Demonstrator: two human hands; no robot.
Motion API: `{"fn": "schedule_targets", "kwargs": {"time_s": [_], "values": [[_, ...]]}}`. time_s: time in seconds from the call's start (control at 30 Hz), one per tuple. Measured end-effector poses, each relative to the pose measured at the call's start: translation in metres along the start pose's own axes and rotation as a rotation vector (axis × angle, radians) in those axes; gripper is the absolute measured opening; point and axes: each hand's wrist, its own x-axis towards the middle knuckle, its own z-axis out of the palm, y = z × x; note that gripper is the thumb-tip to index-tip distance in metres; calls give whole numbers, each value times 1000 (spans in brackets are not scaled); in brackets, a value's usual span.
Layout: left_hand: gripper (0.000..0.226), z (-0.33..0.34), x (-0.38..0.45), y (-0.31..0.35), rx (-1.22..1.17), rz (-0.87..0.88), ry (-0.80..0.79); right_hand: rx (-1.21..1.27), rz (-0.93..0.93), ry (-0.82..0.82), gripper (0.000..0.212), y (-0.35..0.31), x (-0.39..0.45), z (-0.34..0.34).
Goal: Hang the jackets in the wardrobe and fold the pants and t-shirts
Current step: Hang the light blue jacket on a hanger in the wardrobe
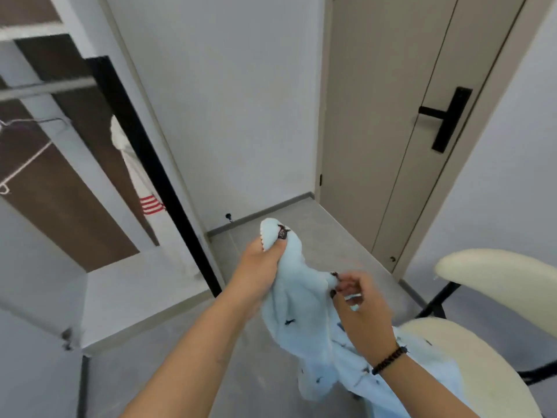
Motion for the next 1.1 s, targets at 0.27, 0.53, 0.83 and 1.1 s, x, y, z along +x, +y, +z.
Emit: {"fn": "schedule_targets", "kwargs": {"time_s": [0.27,0.53,0.83,1.1], "values": [[29,-120,-66,43,79,147,209,-78,-361,-626,59,-105,4,88],[16,-221,-139,53,18,262,492,235,-415,-812,63,-170,-52,188],[31,-308,-202,60,77,337,328,356,-601,-1221,74,-287,-82,278],[62,-387,-214,61,539,190,754,311,-604,-1247,18,-340,-61,360]]}}
